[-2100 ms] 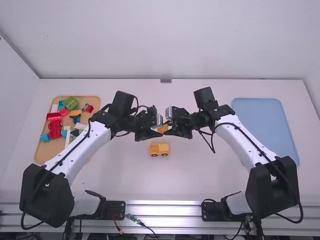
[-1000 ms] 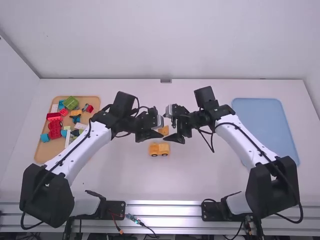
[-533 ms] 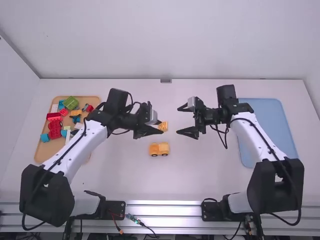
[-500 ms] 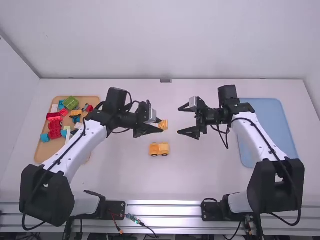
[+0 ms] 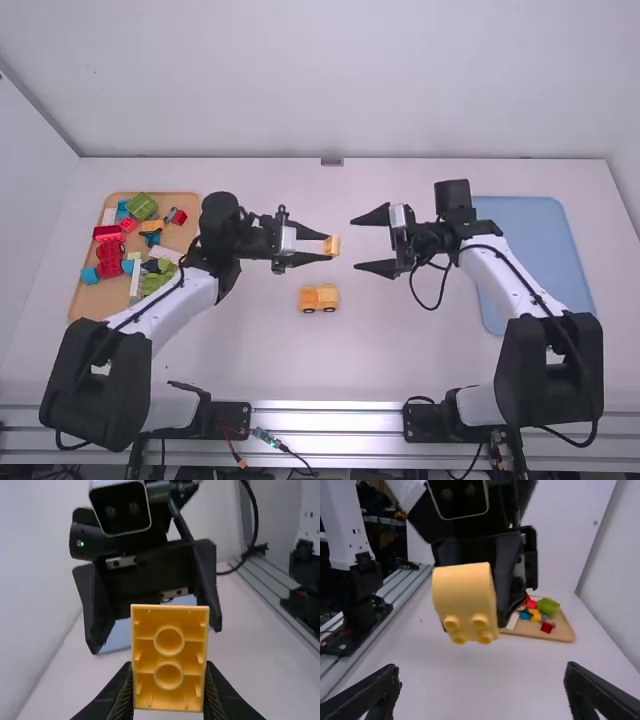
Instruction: Assemble lego blocks to make yellow taxi
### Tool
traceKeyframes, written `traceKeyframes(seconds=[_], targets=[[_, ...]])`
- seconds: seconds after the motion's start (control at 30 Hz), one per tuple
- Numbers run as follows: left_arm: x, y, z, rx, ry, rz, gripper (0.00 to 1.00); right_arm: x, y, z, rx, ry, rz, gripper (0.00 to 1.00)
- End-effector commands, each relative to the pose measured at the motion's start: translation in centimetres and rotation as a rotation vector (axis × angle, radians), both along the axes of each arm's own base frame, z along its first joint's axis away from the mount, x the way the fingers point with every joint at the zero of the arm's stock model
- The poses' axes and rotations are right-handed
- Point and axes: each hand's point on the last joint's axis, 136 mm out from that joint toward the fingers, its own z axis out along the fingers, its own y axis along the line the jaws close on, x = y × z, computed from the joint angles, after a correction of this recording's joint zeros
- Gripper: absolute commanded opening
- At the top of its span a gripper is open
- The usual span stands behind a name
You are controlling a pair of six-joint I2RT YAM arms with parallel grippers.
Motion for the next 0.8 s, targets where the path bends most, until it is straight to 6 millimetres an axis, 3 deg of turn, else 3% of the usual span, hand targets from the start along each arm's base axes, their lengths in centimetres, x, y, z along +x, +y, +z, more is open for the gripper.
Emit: traceKeyframes(seconds=[0.0, 0.17, 0.3, 0.53, 0.77], targets=[[1.0, 0.3, -1.1, -0.043, 0.313, 0.103, 0.02, -0.6, 0.2, 1.2, 0.029, 0.100, 0.035, 0.83], [1.1, 0.8, -1.3, -0.100, 0.346, 0.164, 0.02, -0.7, 1.4, 1.7, 0.027, 0.088, 0.075, 0.83], [2.3, 1.0, -1.5, -0.110, 0.385, 0.231, 0.02, -0.9, 2.2, 2.0, 0.018, 0.110, 0.095, 0.80], [1.9, 0.9, -0.6, -0.119, 0.341, 0.198, 0.02, -0.5, 2.5, 2.4, 0.010, 0.150, 0.098, 0.72], [0.7, 0.1, 0.3, -0.127, 0.277, 0.138, 0.02, -0.4, 2.6, 2.7, 0.008, 0.165, 0.099, 0.72]])
